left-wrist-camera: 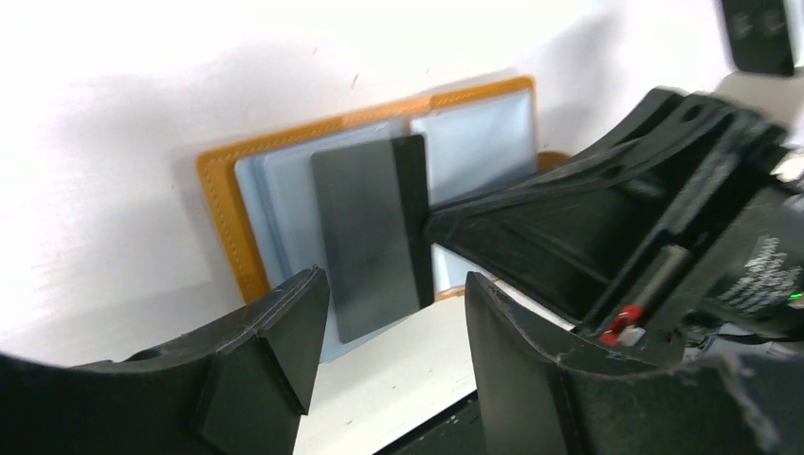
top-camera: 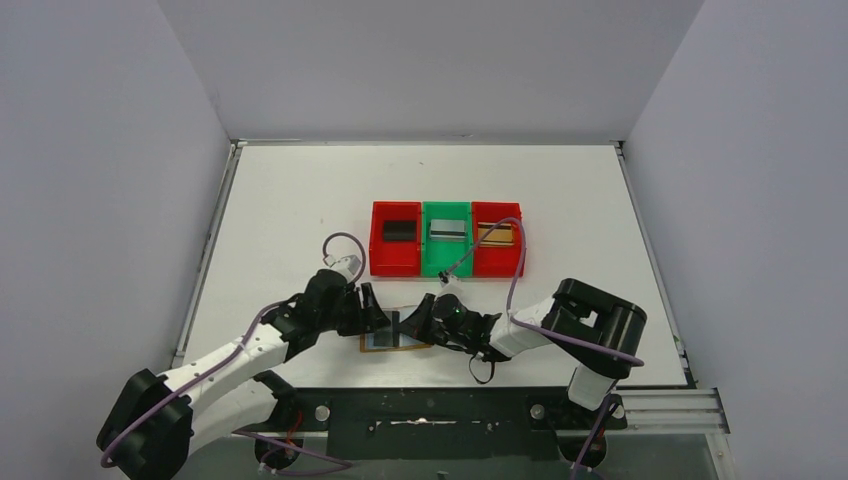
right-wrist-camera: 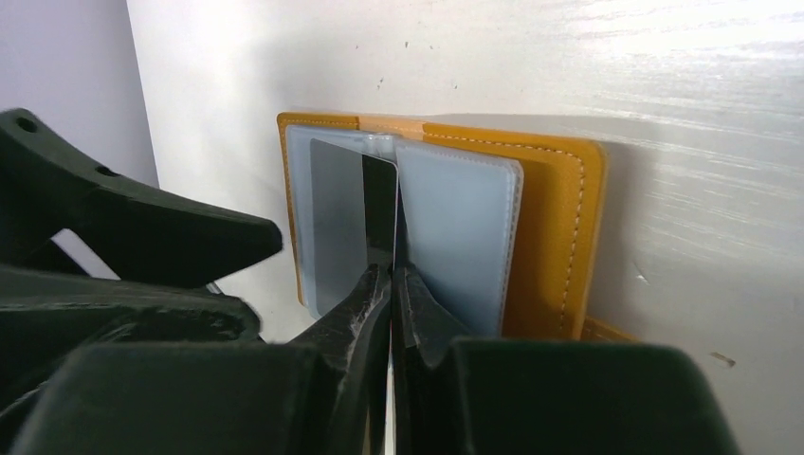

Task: Take the credit cards out of the card holder

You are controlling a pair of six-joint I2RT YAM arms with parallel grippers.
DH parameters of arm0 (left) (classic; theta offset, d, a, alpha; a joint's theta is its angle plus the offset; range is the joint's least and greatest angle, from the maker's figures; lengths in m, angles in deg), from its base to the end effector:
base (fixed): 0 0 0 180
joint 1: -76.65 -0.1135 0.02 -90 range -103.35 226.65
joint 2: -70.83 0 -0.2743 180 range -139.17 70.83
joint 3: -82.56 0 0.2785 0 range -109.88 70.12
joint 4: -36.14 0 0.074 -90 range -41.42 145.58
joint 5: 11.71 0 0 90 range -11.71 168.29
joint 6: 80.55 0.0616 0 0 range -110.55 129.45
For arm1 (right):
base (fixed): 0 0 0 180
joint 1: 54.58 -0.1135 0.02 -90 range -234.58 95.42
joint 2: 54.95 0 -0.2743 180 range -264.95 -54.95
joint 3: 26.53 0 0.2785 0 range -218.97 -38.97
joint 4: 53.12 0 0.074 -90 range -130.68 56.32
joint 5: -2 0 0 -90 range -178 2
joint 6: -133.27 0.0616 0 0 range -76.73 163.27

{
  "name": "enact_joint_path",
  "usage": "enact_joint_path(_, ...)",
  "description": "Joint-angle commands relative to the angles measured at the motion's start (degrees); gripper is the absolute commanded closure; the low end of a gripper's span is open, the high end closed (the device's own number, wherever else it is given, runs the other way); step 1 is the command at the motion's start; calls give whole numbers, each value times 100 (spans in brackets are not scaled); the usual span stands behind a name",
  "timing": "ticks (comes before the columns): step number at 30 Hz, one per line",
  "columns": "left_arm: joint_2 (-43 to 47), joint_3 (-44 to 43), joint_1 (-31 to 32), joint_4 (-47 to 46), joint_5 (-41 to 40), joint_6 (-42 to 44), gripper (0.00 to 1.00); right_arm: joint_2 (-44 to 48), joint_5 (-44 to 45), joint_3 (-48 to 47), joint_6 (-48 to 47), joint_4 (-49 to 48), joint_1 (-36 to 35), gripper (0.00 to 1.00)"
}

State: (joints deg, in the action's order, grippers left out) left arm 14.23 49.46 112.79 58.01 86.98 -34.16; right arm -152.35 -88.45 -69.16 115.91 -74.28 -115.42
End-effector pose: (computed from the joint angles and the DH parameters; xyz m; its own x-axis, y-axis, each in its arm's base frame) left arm 0.1715 -0.1368 0.1354 -0.8774 -0.2036 -0.4345 0.0878 0.8222 -0.5624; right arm 0.1598 0.2875 0.0830 -0.9170 0.3154 -0.2443 -0.0041 0.6050 0.7962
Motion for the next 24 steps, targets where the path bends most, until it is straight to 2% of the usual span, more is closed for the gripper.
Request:
enact_joint_path(1,9,-697,51,298,-355,372,43,-137,24,-45,64,-225,26,98)
enact_joint_path(6,-155,-632,43,339,-830,313,37,-132,69,-57,49,-191,21,94)
enact_joint_path(9,-421,-469,43,397,-959,91,37,-113,76,-57,40,-176,23,88)
enact_joint_path(16,-642,-345,151,631,-1197,-152,49,-73,94,-61,40,-113,23,82)
enact_joint_path(24,-805,-548,330,1053,-1525,-196,50,1,133,-94,-23,-28,29,74)
